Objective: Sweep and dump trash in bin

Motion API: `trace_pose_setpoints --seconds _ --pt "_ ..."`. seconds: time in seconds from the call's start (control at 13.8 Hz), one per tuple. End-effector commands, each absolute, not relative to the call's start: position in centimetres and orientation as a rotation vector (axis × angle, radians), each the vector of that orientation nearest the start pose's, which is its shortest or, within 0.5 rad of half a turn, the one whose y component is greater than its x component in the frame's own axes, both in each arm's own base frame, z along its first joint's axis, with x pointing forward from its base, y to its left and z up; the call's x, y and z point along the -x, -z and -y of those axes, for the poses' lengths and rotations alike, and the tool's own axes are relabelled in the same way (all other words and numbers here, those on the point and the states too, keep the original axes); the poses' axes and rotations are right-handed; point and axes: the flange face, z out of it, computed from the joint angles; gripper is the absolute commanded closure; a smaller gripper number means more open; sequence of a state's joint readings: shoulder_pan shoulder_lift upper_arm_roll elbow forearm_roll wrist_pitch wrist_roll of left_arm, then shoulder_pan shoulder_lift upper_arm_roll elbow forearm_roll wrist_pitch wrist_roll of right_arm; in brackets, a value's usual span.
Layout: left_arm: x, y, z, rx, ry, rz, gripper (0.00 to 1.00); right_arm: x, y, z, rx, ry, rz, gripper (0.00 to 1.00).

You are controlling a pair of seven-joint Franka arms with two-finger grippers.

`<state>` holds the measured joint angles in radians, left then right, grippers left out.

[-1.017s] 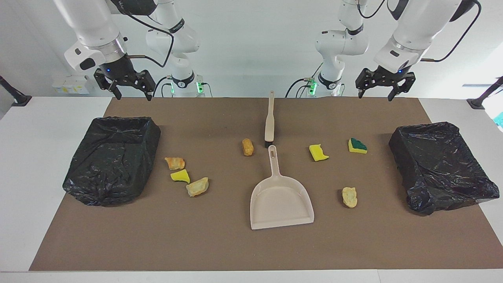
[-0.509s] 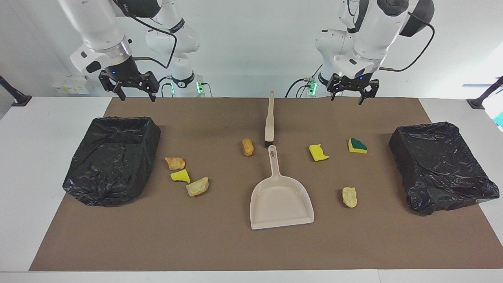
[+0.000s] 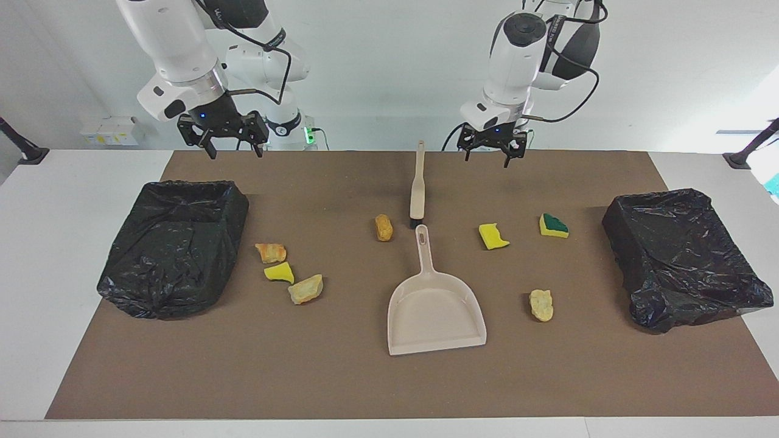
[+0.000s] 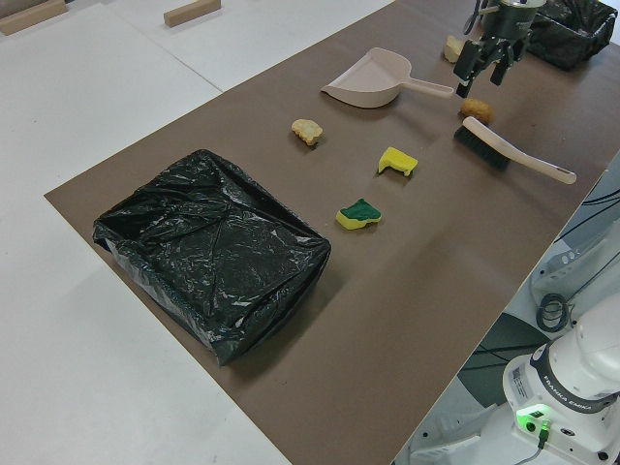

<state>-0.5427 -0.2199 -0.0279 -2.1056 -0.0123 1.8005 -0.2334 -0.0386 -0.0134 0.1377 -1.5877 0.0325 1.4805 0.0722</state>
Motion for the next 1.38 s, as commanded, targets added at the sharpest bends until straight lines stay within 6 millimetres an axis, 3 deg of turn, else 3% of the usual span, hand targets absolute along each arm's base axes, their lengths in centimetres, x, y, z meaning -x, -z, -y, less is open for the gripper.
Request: trace_pose_setpoints --seconds 0.0,0.29,0.51,0.65,0.94,1.16,1.31 --pt "-36.6 -48.4 27.5 3.087 -0.138 -0.513 0.00 -55.2 -59.8 -8.1 3.090 -0.165 0.067 0.00" --pt "-33.5 -46.7 29.7 3.136 -0.118 -0.458 0.00 -58.2 -55.4 -14.5 3.081 -0.214 0.087 0.00" --pt "-29.7 -42.1 33.1 3.103 -0.151 -0.493 0.00 -58.8 -53.4 -18.6 3.078 -0.200 0.105 0.00" --pt "-26.9 -40.1 34.8 3.125 -0.109 -0.438 0.00 -59.0 -52.0 -21.1 3.078 -0.189 0.077 0.00" --pt "-25.3 -35.9 37.0 3.104 -0.132 -0.407 0.00 -59.4 -50.3 -24.9 3.032 -0.137 0.012 0.00" --pt "-25.1 -35.0 36.8 3.109 -0.126 -0.383 0.01 -59.5 -47.5 -29.1 3.023 -0.105 -0.001 0.00" --pt "-25.0 -35.0 36.7 3.106 -0.132 -0.379 0.23 -60.5 -44.9 -30.5 3.008 -0.075 -0.041 0.00"
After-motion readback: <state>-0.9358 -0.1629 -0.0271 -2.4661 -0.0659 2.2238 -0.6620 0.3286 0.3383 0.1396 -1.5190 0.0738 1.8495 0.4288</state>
